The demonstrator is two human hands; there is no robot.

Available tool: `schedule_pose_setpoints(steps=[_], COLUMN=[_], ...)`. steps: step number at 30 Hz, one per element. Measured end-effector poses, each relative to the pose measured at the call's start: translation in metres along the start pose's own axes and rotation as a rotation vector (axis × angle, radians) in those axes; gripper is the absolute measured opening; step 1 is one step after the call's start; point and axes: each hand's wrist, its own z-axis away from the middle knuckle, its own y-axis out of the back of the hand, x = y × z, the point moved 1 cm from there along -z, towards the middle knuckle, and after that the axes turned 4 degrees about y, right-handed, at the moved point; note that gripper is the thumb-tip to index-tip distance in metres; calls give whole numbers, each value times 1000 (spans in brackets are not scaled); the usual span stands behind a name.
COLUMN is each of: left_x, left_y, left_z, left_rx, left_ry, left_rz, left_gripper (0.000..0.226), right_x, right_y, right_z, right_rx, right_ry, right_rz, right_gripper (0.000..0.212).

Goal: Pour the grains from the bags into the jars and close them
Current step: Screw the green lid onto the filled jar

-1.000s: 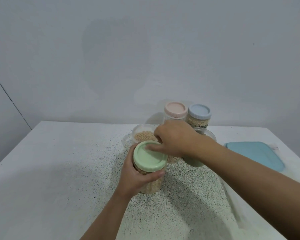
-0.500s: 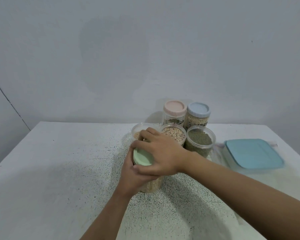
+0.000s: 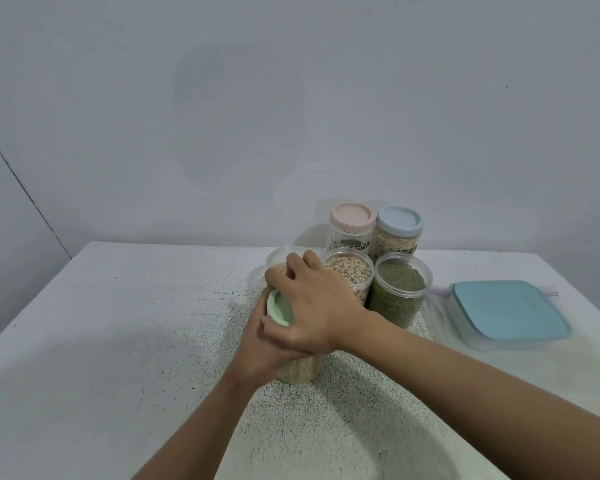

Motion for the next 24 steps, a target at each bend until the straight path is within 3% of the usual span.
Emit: schedule_pose_setpoints(steps=[3,8,10,14,18,24], left_x=[5,14,19,21,19,49], left_y=[2,12,17,13,3,-6], left_z=[2,18,22,19,19,14], left_rx=[-29,-157,-173,-163,-79,31], left_ry=[19,154,185,290,334,338], left_rz=[-18,104,74,153,188,121], left_gripper=[109,84,78,82,76,57], right_x=[1,11,19,19,12,23], right_y=[-7,-11,-14,-30,-35,-27], right_z=[7,30,46,72,70,64], right_rx=[74,127,103,1,64,129], right_ry=[-84,-340,-380,-399,-430,-369], right_rz=[-167,-918,-1144,-1183,-1191,-1122], right_gripper=[57,51,65,103,85,86])
